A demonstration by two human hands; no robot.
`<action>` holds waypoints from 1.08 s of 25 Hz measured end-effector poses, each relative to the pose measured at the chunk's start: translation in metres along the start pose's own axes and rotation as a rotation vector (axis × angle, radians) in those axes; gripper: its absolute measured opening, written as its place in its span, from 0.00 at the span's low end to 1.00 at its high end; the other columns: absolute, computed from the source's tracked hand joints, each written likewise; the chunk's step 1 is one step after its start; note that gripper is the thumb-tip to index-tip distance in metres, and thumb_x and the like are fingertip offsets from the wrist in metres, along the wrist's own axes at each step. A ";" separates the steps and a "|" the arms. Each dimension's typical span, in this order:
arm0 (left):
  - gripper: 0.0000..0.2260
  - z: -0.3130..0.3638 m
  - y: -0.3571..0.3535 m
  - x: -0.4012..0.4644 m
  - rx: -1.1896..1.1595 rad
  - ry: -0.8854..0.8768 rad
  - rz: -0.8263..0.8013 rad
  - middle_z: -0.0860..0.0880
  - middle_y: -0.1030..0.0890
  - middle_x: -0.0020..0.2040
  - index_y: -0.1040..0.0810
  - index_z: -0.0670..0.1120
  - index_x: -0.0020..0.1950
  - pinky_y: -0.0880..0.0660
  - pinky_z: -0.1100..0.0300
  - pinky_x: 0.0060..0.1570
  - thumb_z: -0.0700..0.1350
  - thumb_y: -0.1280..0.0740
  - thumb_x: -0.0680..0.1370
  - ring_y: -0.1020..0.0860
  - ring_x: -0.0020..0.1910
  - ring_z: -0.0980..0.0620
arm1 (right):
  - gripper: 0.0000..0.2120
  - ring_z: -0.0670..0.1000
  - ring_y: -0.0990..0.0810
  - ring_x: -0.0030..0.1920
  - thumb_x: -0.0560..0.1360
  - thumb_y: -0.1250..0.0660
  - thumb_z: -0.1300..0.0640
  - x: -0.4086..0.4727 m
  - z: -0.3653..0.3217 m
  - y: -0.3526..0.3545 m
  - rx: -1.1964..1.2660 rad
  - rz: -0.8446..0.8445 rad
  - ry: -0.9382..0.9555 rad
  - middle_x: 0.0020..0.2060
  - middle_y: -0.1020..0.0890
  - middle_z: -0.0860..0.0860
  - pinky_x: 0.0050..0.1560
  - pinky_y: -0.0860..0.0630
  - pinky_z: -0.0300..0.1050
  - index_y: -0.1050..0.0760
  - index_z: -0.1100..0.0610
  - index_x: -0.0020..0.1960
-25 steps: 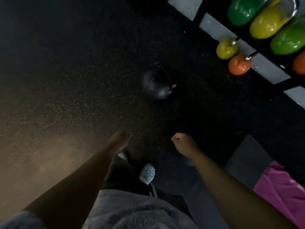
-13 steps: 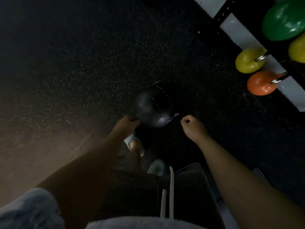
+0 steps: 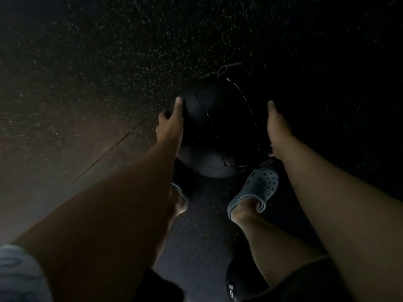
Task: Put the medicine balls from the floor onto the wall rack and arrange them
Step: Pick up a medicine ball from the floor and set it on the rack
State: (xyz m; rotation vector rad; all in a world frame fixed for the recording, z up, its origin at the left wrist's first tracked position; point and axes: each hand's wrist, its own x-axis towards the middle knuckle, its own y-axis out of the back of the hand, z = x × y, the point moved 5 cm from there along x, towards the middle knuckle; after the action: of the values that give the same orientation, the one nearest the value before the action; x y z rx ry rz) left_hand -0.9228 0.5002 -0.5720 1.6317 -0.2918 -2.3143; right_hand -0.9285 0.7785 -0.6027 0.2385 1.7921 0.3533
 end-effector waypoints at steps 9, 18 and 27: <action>0.44 0.018 -0.005 -0.064 -0.206 0.054 0.073 0.41 0.30 0.80 0.35 0.51 0.83 0.30 0.36 0.76 0.73 0.32 0.73 0.27 0.76 0.36 | 0.39 0.62 0.27 0.73 0.76 0.41 0.27 -0.072 -0.018 0.049 0.265 0.054 -0.010 0.77 0.29 0.55 0.71 0.27 0.58 0.34 0.47 0.81; 0.46 0.297 -0.040 -0.388 -0.123 -0.430 -0.226 0.44 0.25 0.75 0.29 0.55 0.78 0.28 0.36 0.74 0.78 0.35 0.66 0.26 0.72 0.37 | 0.33 0.60 0.22 0.70 0.77 0.36 0.31 -0.360 -0.153 0.312 0.754 0.372 0.377 0.73 0.23 0.54 0.71 0.27 0.55 0.28 0.48 0.76; 0.49 0.470 -0.106 -0.826 -0.155 -1.112 -0.715 0.42 0.22 0.73 0.25 0.53 0.75 0.28 0.38 0.76 0.77 0.34 0.58 0.24 0.73 0.35 | 0.29 0.60 0.17 0.62 0.74 0.37 0.32 -0.682 -0.160 0.591 1.307 0.780 0.967 0.63 0.16 0.55 0.68 0.22 0.58 0.21 0.50 0.66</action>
State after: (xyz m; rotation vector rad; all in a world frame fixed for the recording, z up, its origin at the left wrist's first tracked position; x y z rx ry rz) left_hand -1.1187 0.8879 0.2803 0.1903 0.3171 -3.4491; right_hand -0.9298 1.0763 0.2634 1.9834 2.5722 -0.3168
